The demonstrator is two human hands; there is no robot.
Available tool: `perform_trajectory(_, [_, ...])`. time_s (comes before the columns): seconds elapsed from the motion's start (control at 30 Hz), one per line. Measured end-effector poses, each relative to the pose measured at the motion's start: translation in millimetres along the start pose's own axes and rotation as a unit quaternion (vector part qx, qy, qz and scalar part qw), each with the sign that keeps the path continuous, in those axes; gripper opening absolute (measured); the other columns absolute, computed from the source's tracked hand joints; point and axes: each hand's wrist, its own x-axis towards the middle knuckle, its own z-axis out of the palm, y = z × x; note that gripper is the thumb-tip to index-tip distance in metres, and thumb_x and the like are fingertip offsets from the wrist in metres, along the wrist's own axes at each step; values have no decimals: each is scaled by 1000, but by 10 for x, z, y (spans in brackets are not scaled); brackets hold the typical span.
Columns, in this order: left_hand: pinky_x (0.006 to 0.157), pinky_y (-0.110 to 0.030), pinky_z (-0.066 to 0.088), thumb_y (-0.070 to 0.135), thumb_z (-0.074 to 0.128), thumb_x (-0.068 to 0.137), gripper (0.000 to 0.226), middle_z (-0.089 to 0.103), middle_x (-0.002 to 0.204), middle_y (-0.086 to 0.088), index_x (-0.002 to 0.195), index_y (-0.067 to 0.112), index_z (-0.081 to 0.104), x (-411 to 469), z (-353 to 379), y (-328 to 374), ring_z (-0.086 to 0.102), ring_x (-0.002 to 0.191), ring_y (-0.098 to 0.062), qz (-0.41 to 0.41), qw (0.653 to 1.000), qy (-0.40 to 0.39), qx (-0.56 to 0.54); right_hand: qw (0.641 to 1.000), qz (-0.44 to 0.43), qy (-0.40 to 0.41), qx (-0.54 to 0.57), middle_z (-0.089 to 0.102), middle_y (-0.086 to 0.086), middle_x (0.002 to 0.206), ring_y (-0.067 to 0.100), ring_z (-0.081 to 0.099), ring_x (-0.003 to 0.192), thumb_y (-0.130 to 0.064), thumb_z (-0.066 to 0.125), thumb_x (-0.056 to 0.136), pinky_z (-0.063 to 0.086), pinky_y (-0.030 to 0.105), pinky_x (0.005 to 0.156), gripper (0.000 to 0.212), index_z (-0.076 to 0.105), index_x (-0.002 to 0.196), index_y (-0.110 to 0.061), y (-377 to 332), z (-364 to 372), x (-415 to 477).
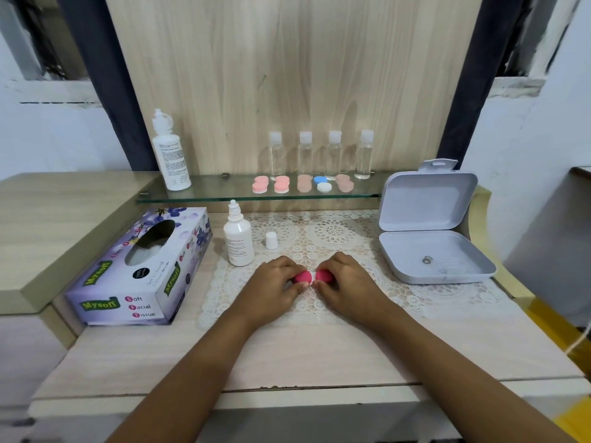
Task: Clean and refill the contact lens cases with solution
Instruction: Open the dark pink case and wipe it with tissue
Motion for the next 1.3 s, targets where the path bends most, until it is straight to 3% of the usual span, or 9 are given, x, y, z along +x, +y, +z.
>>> perform_trajectory(0.27, [84, -19, 43, 23, 65, 86, 28, 62, 104, 2, 112, 13, 68, 0, 1, -2, 57, 93, -11, 4, 1000, 7, -1, 1000, -7, 5, -3, 50, -2, 88, 16, 48, 87, -24, 61, 84, 40, 26, 77, 17, 63, 94, -11, 7, 3, 5])
perform_trajectory(0.43, [76, -5, 33, 23, 64, 87, 29, 59, 100, 3, 113, 12, 67, 3, 4, -8, 54, 87, -7, 10, 1000, -4, 3, 1000, 3, 2, 6, 48, -4, 89, 15, 47, 88, -26, 62, 84, 41, 28, 80, 19, 64, 98, -13, 8, 9, 3])
perform_trajectory(0.63, [77, -3, 34, 23, 64, 87, 28, 60, 102, 4, 113, 13, 68, 7, -1, -3, 53, 88, -4, 0, 1000, 2, -10, 1000, 9, -1, 7, 52, -1, 93, 16, 49, 91, -26, 61, 84, 42, 30, 81, 20, 64, 98, -13, -7, -6, 10])
perform_trajectory(0.93, [71, -10, 36, 30, 69, 82, 26, 59, 89, 4, 101, 12, 73, 10, 8, 29, 54, 78, -7, -15, 999, 42, -2, 1000, -14, 14, -1, 53, 1, 86, 18, 49, 83, -28, 64, 84, 42, 29, 75, 20, 64, 91, -9, -9, 22, -10])
perform_trajectory(1.1, [79, -15, 43, 36, 71, 79, 28, 59, 91, 7, 99, 16, 71, 7, -7, 37, 56, 84, -6, -43, 998, 23, -30, 1000, -10, 11, 12, 52, -1, 89, 16, 49, 85, -26, 64, 84, 42, 28, 78, 19, 65, 96, -11, -15, 1, -10])
perform_trajectory(1.3, [81, -17, 42, 24, 62, 86, 15, 55, 94, 6, 97, 16, 67, -21, -6, 49, 54, 87, -5, -42, 999, 16, -27, 1000, -2, 7, 20, 52, -1, 91, 15, 49, 88, -25, 63, 85, 39, 24, 79, 19, 65, 98, -12, -22, -3, -16])
